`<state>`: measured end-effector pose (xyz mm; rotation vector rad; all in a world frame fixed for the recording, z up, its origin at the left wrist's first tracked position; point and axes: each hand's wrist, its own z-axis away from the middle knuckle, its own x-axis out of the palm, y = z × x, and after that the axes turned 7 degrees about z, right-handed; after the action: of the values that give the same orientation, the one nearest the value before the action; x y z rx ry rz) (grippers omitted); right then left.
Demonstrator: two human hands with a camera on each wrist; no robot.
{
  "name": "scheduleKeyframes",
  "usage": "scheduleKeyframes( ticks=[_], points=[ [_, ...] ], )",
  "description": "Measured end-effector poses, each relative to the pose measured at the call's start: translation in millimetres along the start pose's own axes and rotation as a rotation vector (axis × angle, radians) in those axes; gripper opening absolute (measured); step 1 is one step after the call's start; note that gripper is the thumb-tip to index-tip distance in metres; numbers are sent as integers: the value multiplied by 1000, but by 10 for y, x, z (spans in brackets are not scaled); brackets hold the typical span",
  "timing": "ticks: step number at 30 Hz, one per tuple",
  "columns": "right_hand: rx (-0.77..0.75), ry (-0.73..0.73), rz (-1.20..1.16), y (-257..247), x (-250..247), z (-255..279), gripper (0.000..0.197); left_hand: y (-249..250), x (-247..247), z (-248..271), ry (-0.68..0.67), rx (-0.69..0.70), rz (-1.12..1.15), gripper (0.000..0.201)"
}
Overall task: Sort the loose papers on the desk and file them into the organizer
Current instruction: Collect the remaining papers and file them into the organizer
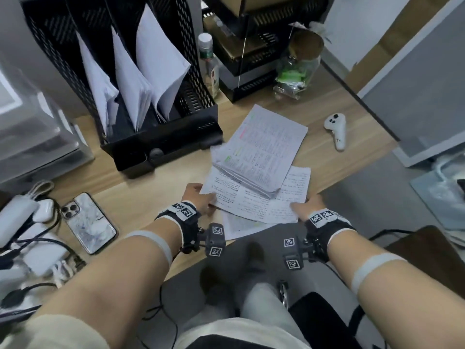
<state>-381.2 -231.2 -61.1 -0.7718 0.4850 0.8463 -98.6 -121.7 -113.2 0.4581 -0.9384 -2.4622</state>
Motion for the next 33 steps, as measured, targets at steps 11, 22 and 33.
scheduleKeyframes(
  ticks=[11,22,33],
  points=[
    [84,-677,-86,-7,3,14,25,34,-68,201,40,-11,153,24],
    [-257,-386,328,-474,-48,-375,22,-244,-448,280,159,-60,-10,37],
    [-285,-414,456,-622,198,-265,17,-268,-589,523,268,-25,32,37]
  ],
)
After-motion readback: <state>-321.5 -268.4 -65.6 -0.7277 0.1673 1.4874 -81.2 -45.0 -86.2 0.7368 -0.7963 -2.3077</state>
